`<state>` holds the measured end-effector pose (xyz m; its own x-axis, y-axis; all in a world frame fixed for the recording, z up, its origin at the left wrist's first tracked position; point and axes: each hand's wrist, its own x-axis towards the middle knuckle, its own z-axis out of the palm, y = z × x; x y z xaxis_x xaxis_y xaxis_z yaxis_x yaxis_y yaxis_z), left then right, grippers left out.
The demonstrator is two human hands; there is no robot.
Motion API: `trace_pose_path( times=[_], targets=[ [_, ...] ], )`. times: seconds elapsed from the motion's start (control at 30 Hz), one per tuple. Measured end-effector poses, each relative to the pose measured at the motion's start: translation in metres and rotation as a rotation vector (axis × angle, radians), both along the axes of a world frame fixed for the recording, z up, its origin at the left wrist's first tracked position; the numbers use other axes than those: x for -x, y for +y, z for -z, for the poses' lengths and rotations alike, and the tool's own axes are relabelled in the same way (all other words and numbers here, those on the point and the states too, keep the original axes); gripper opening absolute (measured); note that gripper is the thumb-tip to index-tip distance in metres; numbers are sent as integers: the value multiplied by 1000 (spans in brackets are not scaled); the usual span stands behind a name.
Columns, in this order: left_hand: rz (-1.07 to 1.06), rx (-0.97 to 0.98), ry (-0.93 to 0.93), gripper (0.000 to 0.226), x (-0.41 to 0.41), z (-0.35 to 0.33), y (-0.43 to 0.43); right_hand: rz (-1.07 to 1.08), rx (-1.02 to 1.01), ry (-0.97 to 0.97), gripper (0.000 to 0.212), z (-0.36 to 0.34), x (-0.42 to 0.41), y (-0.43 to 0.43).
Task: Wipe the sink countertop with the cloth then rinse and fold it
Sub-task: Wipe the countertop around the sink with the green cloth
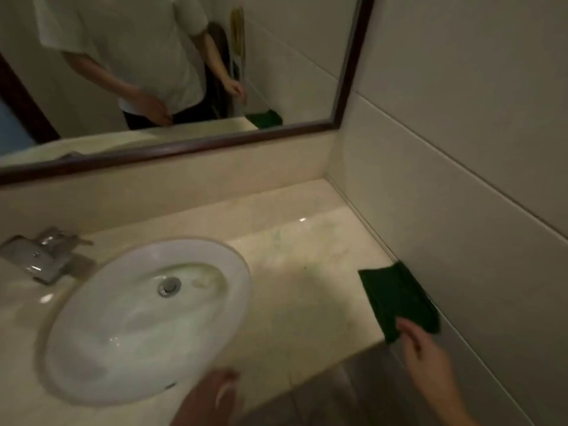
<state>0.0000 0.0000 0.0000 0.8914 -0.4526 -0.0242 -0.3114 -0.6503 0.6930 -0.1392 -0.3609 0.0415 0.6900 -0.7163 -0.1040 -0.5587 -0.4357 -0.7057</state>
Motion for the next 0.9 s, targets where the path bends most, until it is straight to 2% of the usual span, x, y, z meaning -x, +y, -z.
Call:
trace_pose_path(
  times=[0.07,0.17,0.27,0.37,0.43,0.57,0.8,0.9],
  targets=[
    [55,-31,-57,44,-27,-10,-50,-93,116,30,42,9,-24,-28],
    [39,-177,-59,69,-63,-18,-118,-337,294,265,54,39,-66,-66],
    [-25,-326,-85,72,-92,3,-167,-465,436,401,59,82,-84,-92],
    [-122,-465,-47,62,-113,23,-192,-460,488,405,59,86,-117,-107],
    [-163,-515,-47,67,-112,37,-194,-455,493,401,59,84,-150,-115],
    [-171,-532,-103,69,-108,46,-194,-484,469,377,59,82,-236,-133],
    [-141,-563,-96,68,-112,52,-194,-539,451,329,62,81,-385,-154],
    [-131,-582,-99,68,-113,53,-194,-669,497,374,60,80,-427,-150]
  ],
)
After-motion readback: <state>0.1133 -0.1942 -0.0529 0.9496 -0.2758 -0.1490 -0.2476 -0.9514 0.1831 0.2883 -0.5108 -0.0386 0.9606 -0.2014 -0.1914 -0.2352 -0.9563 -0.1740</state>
